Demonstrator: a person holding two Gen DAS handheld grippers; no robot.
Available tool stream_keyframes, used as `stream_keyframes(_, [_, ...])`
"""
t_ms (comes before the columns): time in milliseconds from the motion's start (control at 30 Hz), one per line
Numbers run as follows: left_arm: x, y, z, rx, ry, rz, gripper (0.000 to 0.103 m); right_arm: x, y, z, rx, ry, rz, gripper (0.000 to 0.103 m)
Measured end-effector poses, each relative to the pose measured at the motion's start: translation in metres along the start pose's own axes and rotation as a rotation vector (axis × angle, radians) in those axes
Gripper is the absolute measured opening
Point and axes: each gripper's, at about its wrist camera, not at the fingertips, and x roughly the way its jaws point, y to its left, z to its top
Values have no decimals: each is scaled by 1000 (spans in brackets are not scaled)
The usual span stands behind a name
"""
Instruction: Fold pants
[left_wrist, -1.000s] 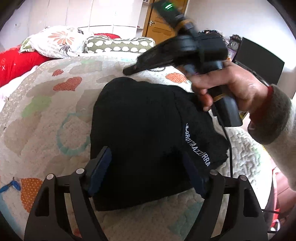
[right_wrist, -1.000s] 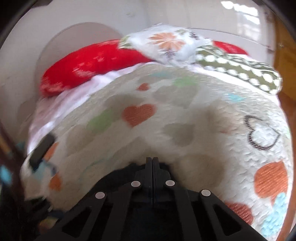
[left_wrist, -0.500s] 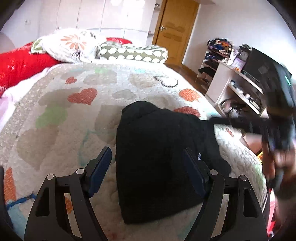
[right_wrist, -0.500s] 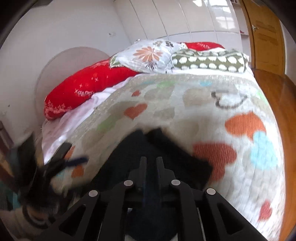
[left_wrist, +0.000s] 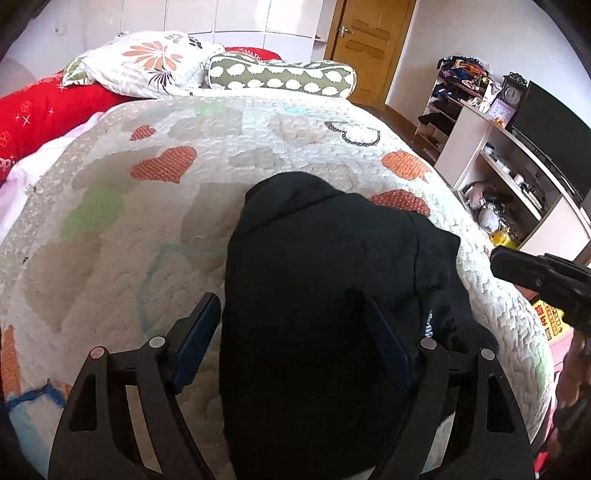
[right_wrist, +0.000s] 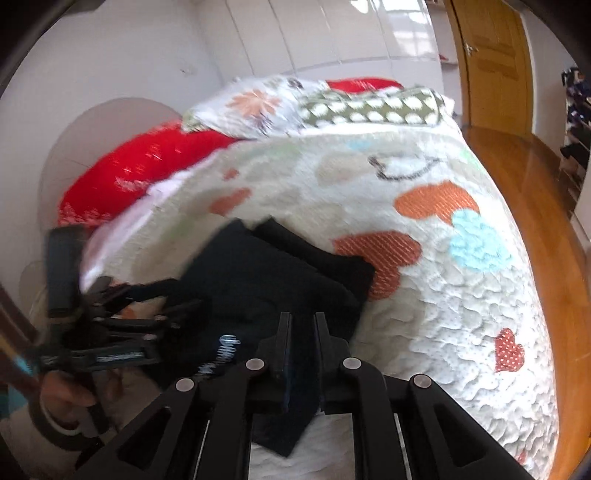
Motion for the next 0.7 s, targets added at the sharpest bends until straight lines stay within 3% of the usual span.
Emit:
stream_keyframes(133, [-9, -3, -1, 10, -21, 14, 80, -4, 26, -4, -27, -9, 73, 14])
stream_keyframes(333, [-12, -2, -6, 8, -32, 42, 80, 20, 36, -12, -25, 34, 65, 19])
stream_keyframes(433, [-4, -1, -10, 0, -19, 53, 80, 33, 30, -20, -40, 76, -12, 26])
stream_keyframes(533, [4, -2, -13, -12, -22, 67, 81, 43, 16, -28, -37, 91, -68, 48])
stream_keyframes(700, [6, -5, -12, -14, -24, 80, 81, 43, -9, -33, 86, 88, 4, 50])
